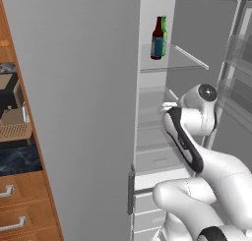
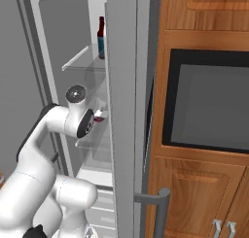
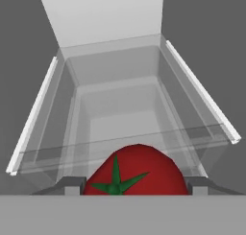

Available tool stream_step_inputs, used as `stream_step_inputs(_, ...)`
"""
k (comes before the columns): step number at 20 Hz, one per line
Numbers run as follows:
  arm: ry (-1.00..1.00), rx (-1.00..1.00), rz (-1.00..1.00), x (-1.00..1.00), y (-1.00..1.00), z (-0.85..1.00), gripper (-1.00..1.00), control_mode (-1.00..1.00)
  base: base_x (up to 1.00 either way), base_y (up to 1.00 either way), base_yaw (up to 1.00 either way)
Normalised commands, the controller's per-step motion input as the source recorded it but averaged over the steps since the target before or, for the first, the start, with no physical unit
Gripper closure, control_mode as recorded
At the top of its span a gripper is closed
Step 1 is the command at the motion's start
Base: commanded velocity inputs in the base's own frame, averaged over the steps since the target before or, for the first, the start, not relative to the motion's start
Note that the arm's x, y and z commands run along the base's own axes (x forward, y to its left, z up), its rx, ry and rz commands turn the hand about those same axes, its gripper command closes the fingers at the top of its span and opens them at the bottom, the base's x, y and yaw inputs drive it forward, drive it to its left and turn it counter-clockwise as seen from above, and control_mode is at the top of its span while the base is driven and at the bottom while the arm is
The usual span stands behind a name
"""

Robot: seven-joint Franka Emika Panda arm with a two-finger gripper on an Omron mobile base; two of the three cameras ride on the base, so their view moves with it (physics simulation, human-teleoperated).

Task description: Place the beers on the top shelf of the fridge to keep them out of children's reach, and place the tomato on lower shelves for easy access.

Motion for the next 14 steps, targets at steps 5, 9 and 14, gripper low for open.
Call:
stream_step_inputs(5,0.0,0.0,0.0,0.36,-0.04,-0.2,1.0,-1.0,0.0,0.0,0.0)
stream_step_inputs(9,0.0,0.0,0.0,0.36,-0.04,-0.23,1.0,-1.0,0.0,0.0,0.0)
stream_step_inputs(14,0.0,0.0,0.0,0.35,-0.05,-0.2,1.0,-1.0,0.0,0.0,0.0)
